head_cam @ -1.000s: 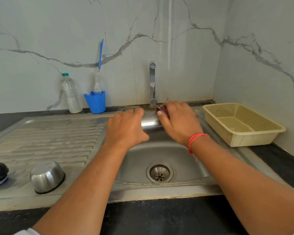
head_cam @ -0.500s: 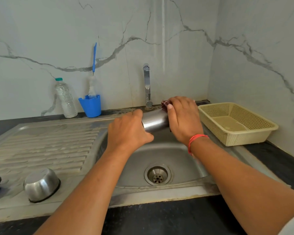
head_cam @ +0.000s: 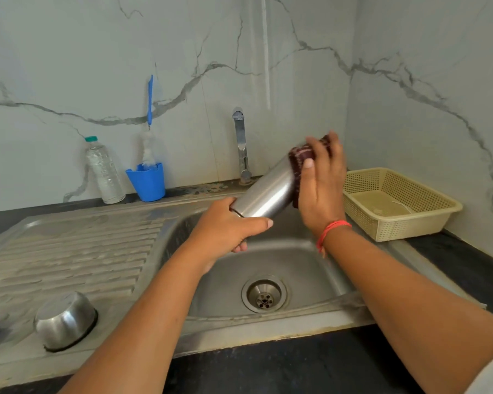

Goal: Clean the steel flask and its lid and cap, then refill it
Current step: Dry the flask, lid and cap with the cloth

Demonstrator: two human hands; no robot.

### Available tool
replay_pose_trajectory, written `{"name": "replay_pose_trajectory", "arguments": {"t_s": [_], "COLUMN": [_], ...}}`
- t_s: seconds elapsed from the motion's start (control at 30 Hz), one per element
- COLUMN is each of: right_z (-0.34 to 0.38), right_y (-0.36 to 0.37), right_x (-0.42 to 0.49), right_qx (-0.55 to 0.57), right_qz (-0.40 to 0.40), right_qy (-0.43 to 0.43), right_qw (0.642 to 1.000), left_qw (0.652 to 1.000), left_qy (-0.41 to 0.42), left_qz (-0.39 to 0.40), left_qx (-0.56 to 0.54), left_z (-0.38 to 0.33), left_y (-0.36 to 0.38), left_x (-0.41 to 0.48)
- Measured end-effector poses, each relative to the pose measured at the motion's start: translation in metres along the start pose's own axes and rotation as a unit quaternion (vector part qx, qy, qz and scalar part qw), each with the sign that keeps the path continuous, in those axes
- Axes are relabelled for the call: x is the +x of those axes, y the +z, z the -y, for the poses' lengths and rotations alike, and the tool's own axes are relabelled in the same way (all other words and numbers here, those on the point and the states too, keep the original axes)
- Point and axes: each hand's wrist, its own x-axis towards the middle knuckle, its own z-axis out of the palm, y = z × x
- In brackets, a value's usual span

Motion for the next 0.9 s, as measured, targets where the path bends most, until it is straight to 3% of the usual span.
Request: {"name": "replay_pose_trajectory", "arguments": {"t_s": [0.07, 0.13, 0.23, 0.3, 0.43, 0.5, 0.63, 0.73, 0.83, 0.9], "right_z": [0.01, 0.023, 0.038, 0.041, 0.033, 0.025, 0.003, -0.009, -0.008, -0.007], "right_y": [0.002, 0.009, 0.018, 0.02, 0.012, -0.003, -0.033, -0.042, -0.042, -0.034], "right_x": [0.001, -0.002, -0.01, -0.016, -0.014, -0.005, 0.013, 0.02, 0.022, 0.023], "right_qx": [0.136, 0.263, 0.441, 0.503, 0.595, 0.627, 0.659, 0.65, 0.611, 0.541], "right_qz": [-0.034, -0.037, 0.025, 0.068, 0.08, 0.075, 0.064, 0.078, 0.134, 0.155], "right_qy": [0.112, 0.209, 0.361, 0.44, 0.469, 0.469, 0.449, 0.437, 0.411, 0.403], "right_qw": [0.984, 0.941, 0.821, 0.741, 0.648, 0.618, 0.6, 0.617, 0.663, 0.721], "left_qw": [0.998, 0.994, 0.989, 0.986, 0.983, 0.978, 0.983, 0.99, 0.992, 0.983], "left_qy": [-0.009, -0.013, -0.024, -0.029, -0.056, -0.06, -0.036, -0.023, -0.01, 0.006], "left_qz": [0.035, 0.05, 0.037, 0.032, 0.107, 0.159, 0.174, 0.139, 0.08, 0.047], "left_qx": [-0.055, -0.093, -0.14, -0.159, -0.136, -0.118, -0.036, 0.017, 0.094, 0.176], "left_z": [-0.003, -0.004, -0.002, 0.001, 0.011, 0.016, 0.019, 0.024, 0.033, 0.038], "left_y": [0.009, 0.016, 0.02, 0.018, 0.011, 0.006, -0.003, -0.015, -0.032, -0.041], "left_x": [-0.003, -0.002, 0.003, 0.005, 0.003, 0.003, 0.008, 0.011, 0.013, 0.014]}}
